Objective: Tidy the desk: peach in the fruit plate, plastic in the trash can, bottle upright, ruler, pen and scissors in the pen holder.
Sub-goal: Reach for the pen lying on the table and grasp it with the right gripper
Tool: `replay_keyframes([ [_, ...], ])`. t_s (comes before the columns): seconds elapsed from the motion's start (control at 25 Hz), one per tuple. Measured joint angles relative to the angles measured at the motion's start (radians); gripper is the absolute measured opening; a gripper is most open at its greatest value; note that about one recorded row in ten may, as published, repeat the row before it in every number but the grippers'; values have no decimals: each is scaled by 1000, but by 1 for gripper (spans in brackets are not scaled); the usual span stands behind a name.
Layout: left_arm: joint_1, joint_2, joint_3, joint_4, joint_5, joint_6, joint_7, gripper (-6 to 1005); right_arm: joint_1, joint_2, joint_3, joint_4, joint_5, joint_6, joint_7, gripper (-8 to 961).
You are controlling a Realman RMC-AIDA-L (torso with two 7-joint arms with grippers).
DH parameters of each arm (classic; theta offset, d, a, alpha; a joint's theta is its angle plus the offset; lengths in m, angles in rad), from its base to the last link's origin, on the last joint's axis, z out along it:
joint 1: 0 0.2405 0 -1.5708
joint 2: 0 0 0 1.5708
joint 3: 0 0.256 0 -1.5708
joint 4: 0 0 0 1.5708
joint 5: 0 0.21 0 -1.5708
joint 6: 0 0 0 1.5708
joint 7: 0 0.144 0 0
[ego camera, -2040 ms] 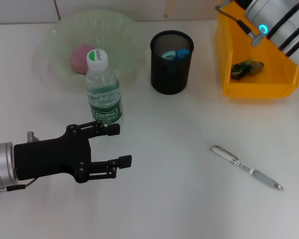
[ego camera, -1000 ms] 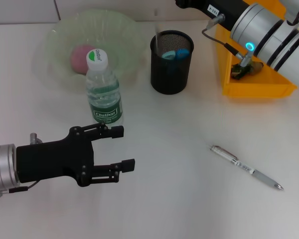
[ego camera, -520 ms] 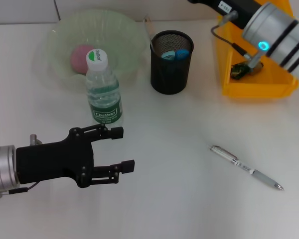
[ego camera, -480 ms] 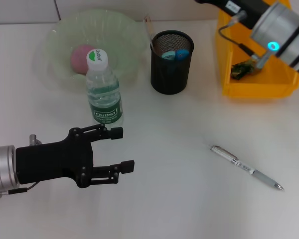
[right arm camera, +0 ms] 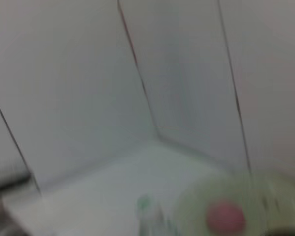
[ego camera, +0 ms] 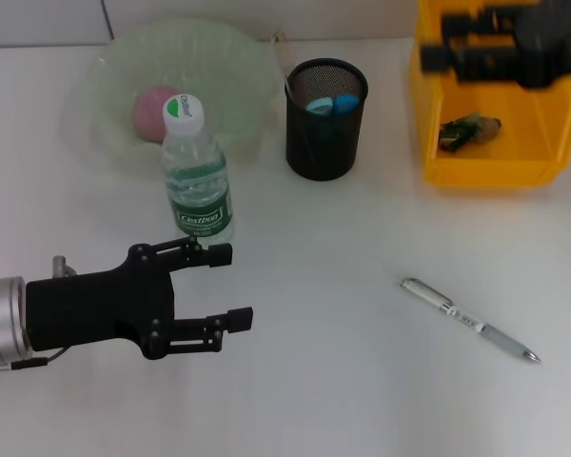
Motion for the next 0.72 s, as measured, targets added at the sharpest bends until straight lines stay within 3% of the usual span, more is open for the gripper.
replay_keyframes([
  [0.04,0,1,0,3,0,0,0,812,26,18,62,-181,-207,-177,166,640],
  [0.12,-5,2,1,8,1,0,0,812,44,26,78,-252,-285,-242,224,640],
  [0.16,-11,2,3,9,1,1,-1,812,86,45,87,-382,-458,-372,316,640],
  [0.2,-11,2,3,9,1,1,-1,812,86,45,87,-382,-458,-372,316,639],
  [0.24,-15,2,9,12,1,1,-4,812,126,64,69,-450,-603,-462,371,639],
  [0.28,-15,2,9,12,1,1,-4,812,126,64,69,-450,-603,-462,371,639],
  [0.36,-18,2,14,19,1,2,-7,813,165,92,-13,-470,-796,-545,415,639],
  [0.4,-18,2,14,19,1,2,-7,813,165,92,-13,-470,-796,-545,415,639],
  [0.44,-19,1,15,20,1,2,-6,813,164,99,-86,-453,-874,-558,443,639],
  [0.56,-19,1,15,20,1,2,-6,812,154,102,-177,-397,-925,-545,488,638],
  [0.72,-19,1,15,21,2,2,-4,810,144,103,-222,-327,-931,-504,491,638],
])
